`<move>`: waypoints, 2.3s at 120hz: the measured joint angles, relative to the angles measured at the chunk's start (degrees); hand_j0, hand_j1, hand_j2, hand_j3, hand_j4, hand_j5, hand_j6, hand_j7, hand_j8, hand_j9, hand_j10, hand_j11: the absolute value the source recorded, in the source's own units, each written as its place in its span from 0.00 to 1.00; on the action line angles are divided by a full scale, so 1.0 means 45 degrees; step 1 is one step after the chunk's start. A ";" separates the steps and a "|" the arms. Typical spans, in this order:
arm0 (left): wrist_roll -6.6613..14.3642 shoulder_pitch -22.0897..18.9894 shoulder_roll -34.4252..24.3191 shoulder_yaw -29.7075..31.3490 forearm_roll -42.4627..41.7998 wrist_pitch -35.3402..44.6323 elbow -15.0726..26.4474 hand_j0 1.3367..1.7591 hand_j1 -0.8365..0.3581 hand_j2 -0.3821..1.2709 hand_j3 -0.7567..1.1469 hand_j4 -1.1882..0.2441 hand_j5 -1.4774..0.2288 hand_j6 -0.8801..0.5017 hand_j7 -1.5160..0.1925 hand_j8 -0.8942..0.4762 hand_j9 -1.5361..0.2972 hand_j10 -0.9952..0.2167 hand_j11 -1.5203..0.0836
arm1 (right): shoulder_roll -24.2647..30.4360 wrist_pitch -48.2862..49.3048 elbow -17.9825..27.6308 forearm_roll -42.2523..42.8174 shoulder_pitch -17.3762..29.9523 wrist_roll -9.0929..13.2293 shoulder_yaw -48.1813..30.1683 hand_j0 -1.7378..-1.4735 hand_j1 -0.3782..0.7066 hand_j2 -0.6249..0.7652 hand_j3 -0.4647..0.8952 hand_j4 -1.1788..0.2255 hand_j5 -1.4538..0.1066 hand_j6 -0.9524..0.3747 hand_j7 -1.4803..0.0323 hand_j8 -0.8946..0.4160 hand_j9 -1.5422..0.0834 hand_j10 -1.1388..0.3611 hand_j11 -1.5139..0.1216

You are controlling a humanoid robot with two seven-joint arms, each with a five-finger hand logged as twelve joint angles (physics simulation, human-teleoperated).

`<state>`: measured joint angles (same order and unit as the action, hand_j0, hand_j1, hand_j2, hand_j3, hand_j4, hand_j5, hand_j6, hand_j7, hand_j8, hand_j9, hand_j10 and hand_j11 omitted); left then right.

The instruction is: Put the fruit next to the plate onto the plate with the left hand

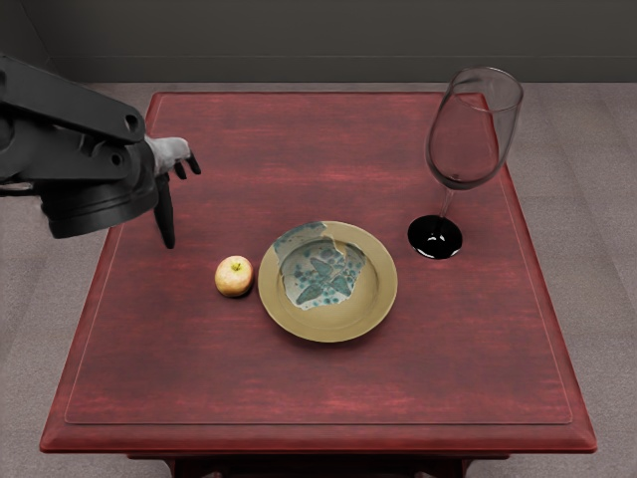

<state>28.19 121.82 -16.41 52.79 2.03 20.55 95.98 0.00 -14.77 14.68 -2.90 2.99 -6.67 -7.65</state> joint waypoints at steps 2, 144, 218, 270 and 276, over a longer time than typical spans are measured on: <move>-0.0011 -0.0014 0.0065 -0.0006 -0.0043 0.0011 0.0006 0.76 0.74 0.26 0.40 0.66 0.68 0.46 0.70 0.47 0.66 0.62 0.75 | 0.0000 0.0000 0.0000 0.0000 0.0000 0.0001 0.0000 0.30 0.07 0.44 0.34 0.81 0.90 0.69 0.95 0.66 0.92 0.74 0.90; -0.0865 -0.2474 0.2514 -0.0608 -0.0248 0.3180 0.0186 0.76 0.73 0.26 0.40 0.65 0.67 0.45 0.69 0.46 0.65 0.61 0.74 | 0.0000 0.0000 0.0000 0.0000 0.0000 0.0001 0.0000 0.30 0.07 0.44 0.34 0.81 0.90 0.69 0.95 0.66 0.92 0.74 0.90; -0.0933 -0.3166 0.3224 -0.0165 -0.0095 0.3212 -0.0526 0.76 0.68 0.27 0.40 0.61 0.63 0.41 0.65 0.43 0.62 0.56 0.70 | 0.0000 0.0000 0.0000 0.0000 0.0000 0.0003 0.0000 0.30 0.07 0.44 0.34 0.81 0.90 0.69 0.95 0.66 0.92 0.74 0.90; -0.0954 -0.3184 0.3373 -0.0001 -0.0054 0.3204 -0.0702 0.76 0.52 0.33 0.40 0.49 0.49 0.28 0.51 0.30 0.48 0.42 0.54 | 0.0000 0.0000 0.0000 0.0000 0.0000 0.0001 0.0000 0.30 0.07 0.44 0.34 0.81 0.90 0.69 0.95 0.66 0.92 0.74 0.90; -0.0955 -0.3185 0.3373 0.0020 -0.0050 0.3202 -0.0713 0.76 0.50 0.35 0.40 0.47 0.47 0.29 0.49 0.28 0.47 0.40 0.52 | 0.0000 0.0000 0.0000 0.0000 0.0000 0.0000 0.0000 0.30 0.07 0.44 0.34 0.81 0.90 0.69 0.95 0.66 0.92 0.74 0.90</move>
<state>23.89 107.49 -1.23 52.88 1.80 34.96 92.77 0.00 -14.77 14.68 -2.90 2.99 -6.67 -7.65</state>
